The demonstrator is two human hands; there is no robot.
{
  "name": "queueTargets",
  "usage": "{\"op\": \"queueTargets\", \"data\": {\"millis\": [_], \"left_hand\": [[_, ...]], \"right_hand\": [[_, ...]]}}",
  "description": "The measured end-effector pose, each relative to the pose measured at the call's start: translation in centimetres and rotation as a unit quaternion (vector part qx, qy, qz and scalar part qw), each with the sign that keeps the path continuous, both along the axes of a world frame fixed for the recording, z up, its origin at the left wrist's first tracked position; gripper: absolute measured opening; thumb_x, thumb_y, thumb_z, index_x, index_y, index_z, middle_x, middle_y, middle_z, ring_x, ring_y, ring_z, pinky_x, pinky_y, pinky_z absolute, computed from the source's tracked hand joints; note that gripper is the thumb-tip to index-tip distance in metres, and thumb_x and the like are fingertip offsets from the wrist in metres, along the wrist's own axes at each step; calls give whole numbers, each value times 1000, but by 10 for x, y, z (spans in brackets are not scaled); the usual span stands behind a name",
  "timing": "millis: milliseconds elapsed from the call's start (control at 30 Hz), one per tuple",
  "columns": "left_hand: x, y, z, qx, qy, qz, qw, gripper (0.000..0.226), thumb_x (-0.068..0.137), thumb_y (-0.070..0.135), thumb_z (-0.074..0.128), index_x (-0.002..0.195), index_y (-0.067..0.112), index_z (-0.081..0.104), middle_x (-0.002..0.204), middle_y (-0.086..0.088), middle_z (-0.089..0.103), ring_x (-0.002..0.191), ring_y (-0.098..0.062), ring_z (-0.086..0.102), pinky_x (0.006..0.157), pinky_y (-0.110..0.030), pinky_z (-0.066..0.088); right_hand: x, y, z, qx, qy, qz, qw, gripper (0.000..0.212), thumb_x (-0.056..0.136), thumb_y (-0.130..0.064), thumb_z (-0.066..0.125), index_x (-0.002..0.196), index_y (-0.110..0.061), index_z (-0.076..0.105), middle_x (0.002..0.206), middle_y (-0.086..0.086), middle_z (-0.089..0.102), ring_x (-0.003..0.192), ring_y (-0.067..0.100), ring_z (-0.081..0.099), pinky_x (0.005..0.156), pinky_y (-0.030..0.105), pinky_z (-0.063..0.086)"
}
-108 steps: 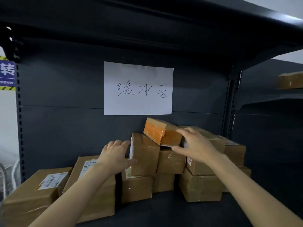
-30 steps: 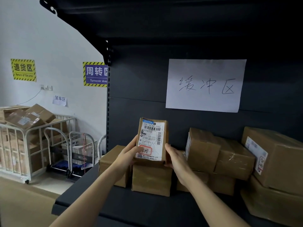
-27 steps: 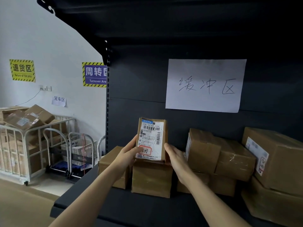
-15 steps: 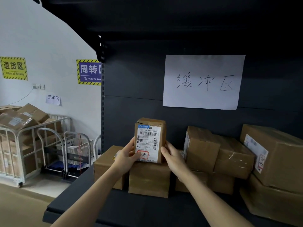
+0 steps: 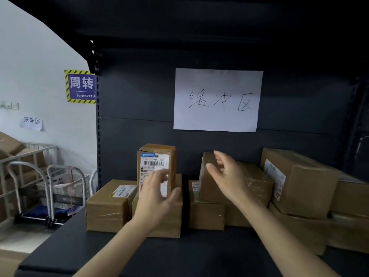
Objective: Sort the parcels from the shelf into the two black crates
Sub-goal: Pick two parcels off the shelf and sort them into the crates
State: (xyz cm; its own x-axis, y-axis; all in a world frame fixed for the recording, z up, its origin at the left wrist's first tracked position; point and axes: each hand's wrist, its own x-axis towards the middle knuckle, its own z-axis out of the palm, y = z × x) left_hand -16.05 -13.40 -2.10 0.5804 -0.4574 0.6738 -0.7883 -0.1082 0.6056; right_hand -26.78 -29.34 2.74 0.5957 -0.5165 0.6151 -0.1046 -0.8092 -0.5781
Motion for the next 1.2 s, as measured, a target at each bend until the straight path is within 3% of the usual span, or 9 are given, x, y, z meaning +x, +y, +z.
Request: {"op": "queueTargets", "data": {"millis": [167,300,400,533,600,733,867,967,1200], "left_hand": [[-10,-50,0,89,62,-75,991,68,86,33,64,143,16,32,140,0,44,130,-12,39,106,-27,35],[-8,-83,-9,164,129,-94,973,80,86,35,63,148,13,18,150,-6,32,139,-19,30,113,-34,29],[-2,-104,-15,245,132,-61,959,85,85,40,62,149,13,13,148,-6,36,135,-21,35,110,-35,34],[3,-118,-11,301,145,-52,941,76,79,44,65,141,19,29,125,-1,57,115,-19,53,98,-38,45],[4,-122,-9,284,193,-75,936,69,78,37,68,135,17,36,122,-2,57,113,-20,54,99,-39,45],[-2,-121,-3,147,325,-173,918,58,79,20,71,129,15,42,117,-3,58,107,-18,56,93,-36,49],[-18,-106,10,64,321,-251,911,41,86,9,63,119,27,47,103,5,59,92,-6,56,69,-15,49],[-24,-96,14,32,315,-289,903,45,87,7,61,118,35,45,100,7,62,86,0,60,59,-6,47],[-26,-84,12,-7,326,-296,898,62,84,13,66,133,38,37,116,11,57,103,-6,57,78,-18,51]], "right_hand": [[-23,-34,-12,-14,42,-61,997,57,92,-37,53,142,-17,34,144,1,38,134,15,34,110,31,31],[-32,-50,-20,-22,145,-88,985,69,89,-47,53,146,-21,24,149,4,28,139,19,26,108,33,31],[-29,-55,-18,-25,191,-79,978,76,86,-51,56,148,-24,19,153,4,20,140,20,23,109,35,31],[-20,-57,-11,-47,234,-59,969,78,85,-48,58,148,-30,15,156,3,12,142,22,21,111,38,31],[-16,-55,-11,-52,241,-55,968,73,88,-43,57,148,-31,16,157,3,10,141,23,25,110,37,32],[-17,-49,-20,-55,191,-45,979,64,91,-34,56,146,-29,23,156,-1,10,137,19,30,108,31,34],[-24,-44,-29,-42,111,-52,992,58,90,-28,59,141,-23,33,150,-2,19,134,13,31,103,17,29],[-28,-42,-38,-30,32,-55,998,49,87,-21,63,133,-19,45,140,-3,33,128,10,36,97,9,26],[-36,-30,-57,-10,-82,-51,995,42,81,-13,70,119,-16,53,123,-12,34,111,-4,38,83,-4,31]]}}
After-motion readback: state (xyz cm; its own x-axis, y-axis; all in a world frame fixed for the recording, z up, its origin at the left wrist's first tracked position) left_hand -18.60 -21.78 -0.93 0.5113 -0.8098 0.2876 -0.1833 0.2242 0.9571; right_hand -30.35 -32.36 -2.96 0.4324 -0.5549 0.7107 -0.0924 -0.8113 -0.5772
